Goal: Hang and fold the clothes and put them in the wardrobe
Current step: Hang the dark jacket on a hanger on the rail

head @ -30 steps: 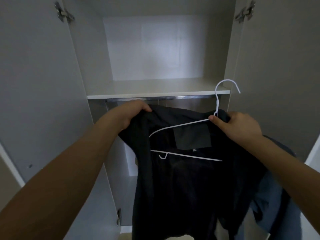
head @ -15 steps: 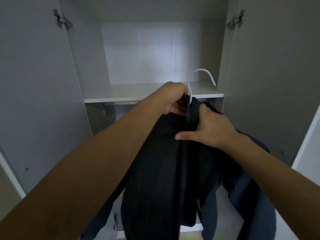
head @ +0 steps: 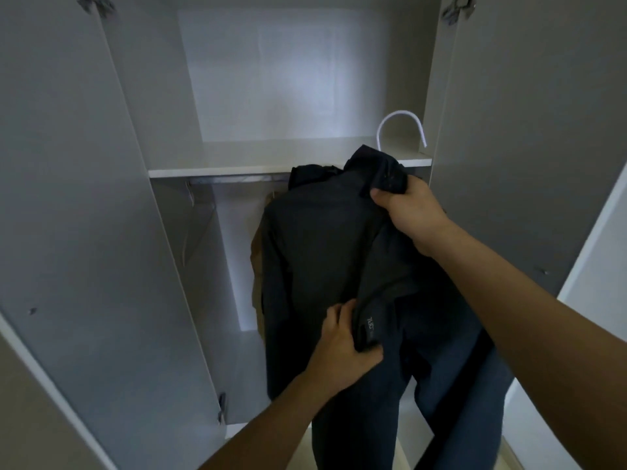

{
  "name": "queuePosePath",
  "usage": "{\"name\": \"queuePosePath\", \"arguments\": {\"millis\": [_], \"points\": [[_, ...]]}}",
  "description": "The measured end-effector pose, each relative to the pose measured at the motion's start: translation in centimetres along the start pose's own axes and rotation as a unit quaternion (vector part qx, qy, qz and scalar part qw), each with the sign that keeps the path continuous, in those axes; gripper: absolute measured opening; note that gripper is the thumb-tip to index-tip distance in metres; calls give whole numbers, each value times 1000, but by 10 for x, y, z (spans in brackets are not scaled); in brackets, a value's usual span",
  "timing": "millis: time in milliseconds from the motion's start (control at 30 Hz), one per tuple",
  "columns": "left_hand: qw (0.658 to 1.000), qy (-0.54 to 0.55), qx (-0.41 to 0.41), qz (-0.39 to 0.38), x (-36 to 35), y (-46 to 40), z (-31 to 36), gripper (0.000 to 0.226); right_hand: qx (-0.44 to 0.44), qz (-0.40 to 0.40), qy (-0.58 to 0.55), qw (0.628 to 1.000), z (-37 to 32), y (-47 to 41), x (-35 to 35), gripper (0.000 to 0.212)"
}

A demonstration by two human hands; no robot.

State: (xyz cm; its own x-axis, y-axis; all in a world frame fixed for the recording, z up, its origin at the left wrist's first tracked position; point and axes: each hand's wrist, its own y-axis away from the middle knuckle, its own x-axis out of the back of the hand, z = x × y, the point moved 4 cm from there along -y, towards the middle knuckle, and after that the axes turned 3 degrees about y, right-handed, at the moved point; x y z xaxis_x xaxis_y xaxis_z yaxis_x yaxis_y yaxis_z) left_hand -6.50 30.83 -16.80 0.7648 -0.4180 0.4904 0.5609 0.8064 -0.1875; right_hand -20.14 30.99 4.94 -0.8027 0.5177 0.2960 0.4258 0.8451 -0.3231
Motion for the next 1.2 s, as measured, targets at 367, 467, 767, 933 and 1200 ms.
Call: {"name": "queuePosePath", "arguments": {"millis": [367,467,767,933,1200], "points": [[972,112,-4,206,-23,-21,28,64,8,-32,-125,992,-10,28,11,9],[971,76,24,226,5,-30,14,15,18,-20,-112,993,-11,32,27,9],[976,17,-14,216,76,-26,-20,30,14,103,266,958,48,46,57,23],[960,-151,-95,214,92,-22,5,20,-78,226,250,938,85,61,71,53],[934,-308,-144,114,94,-29,44,13,133,150,381,903,96,92,28,59]]}}
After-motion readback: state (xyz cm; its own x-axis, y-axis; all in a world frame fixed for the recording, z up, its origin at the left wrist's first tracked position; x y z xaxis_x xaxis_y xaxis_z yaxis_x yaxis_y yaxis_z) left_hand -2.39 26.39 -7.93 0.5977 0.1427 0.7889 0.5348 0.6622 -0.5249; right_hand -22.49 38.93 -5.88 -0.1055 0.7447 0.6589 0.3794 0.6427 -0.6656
